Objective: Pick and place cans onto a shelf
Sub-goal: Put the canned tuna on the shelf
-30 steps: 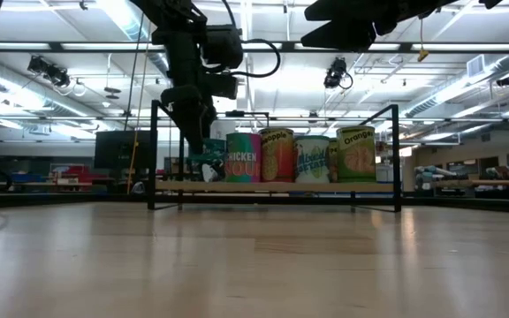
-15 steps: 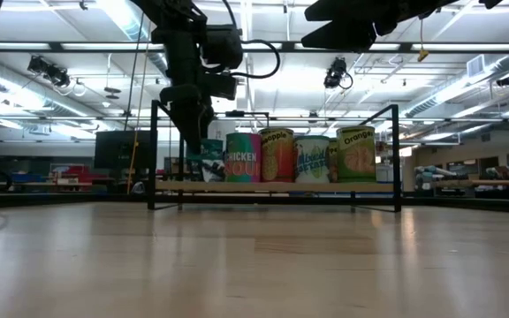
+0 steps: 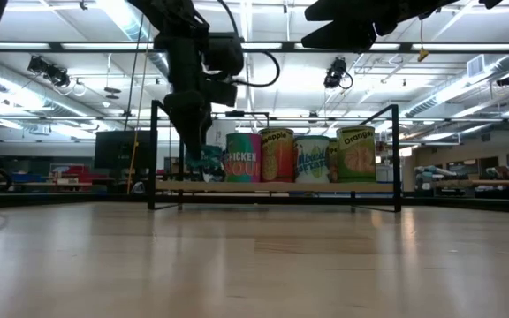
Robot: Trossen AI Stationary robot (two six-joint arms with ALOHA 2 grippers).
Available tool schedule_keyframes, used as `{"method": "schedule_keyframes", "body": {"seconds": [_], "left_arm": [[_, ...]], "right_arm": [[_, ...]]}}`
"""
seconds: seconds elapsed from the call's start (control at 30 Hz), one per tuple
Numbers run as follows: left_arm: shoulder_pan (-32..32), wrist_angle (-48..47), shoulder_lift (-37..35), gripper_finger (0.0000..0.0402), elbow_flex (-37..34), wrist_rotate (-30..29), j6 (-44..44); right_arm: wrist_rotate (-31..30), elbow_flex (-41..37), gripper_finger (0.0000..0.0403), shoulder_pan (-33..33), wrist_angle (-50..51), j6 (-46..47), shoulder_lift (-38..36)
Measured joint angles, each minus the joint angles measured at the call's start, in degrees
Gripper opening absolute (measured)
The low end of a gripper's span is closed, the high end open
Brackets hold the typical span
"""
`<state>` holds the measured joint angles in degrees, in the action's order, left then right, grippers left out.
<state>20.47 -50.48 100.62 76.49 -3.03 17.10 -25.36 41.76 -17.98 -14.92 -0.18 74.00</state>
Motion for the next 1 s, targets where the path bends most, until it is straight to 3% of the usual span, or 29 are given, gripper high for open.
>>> {"method": "schedule_keyframes", "body": {"seconds": [0.63,0.9,1.0], "left_arm": [[0.5,0.3,4.4,0.0321,-0.1,-1.2,-0.5],[0.2,-0.1,4.8,0.0389,0.0,-1.8,0.2],[0.2,-0.2,4.8,0.0396,0.0,-1.8,1.4]], "right_arm": [[0.0,0.0,0.0364,-0.3,-0.9,-0.7,0.0],[0.0,0.0,0.0364,-0.3,-0.9,-0.5,0.0],[0.0,0.0,0.0364,-0.3,-0.9,-0.7,0.0]]}}
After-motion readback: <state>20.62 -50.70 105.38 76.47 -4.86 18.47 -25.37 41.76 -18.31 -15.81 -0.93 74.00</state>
